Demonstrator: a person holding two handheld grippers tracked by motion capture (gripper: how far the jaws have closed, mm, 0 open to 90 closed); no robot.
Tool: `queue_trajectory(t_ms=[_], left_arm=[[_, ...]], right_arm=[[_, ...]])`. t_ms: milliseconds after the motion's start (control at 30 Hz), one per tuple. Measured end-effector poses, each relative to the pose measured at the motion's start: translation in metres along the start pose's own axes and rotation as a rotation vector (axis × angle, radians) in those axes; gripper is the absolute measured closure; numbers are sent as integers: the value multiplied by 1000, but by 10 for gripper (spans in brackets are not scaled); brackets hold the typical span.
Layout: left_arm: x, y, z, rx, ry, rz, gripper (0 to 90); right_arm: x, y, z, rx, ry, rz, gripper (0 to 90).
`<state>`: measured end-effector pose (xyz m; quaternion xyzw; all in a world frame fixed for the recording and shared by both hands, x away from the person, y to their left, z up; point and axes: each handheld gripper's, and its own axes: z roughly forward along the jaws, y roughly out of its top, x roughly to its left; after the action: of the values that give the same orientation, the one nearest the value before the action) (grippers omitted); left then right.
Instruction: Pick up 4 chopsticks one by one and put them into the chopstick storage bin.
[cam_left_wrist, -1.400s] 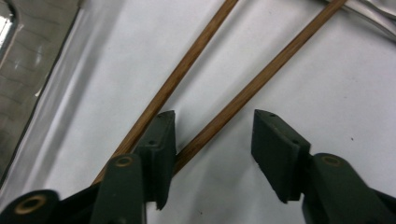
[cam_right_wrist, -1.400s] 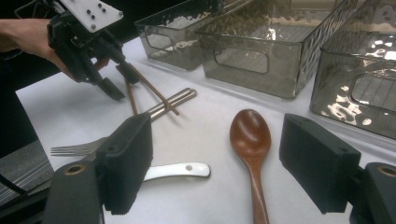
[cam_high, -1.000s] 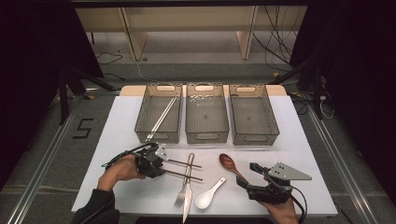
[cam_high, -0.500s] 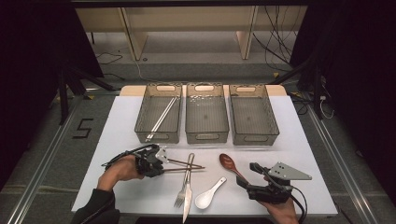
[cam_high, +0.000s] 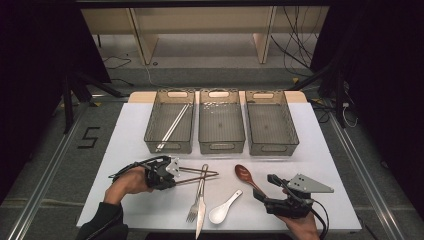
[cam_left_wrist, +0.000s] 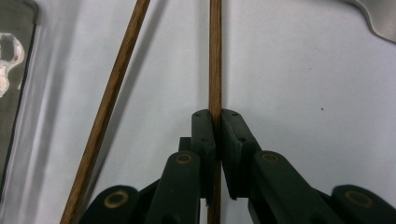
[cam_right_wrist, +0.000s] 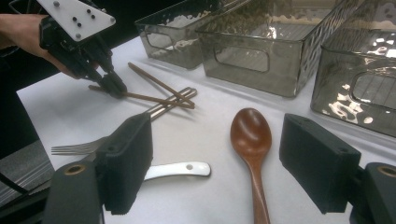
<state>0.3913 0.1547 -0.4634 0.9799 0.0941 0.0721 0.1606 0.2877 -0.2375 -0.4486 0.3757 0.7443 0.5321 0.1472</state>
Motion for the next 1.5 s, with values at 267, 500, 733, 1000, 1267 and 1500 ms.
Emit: queue_trajectory(t_ms=[267,500,733,1000,1267,1500], left_arm=[[-1,2,-5,-14,-7,1,840],[-1,5,-12,-46,18,-16,840],[1,7,-20,-91,59,-41,839],[2,10,-28,-134,95,-50,839],[7,15,-39,-197,156,-99,839],[16,18,-47,-248,168,-180,839]], right_arm=[[0,0,0,0,1,0,267],[0,0,0,-1,1,-1,266],[0,0,0,0,1,1,266],[0,0,0,2,1,3,266],[-1,-1,0,0,-1,6,266],[-1,-1,-1,0,-3,6,266]])
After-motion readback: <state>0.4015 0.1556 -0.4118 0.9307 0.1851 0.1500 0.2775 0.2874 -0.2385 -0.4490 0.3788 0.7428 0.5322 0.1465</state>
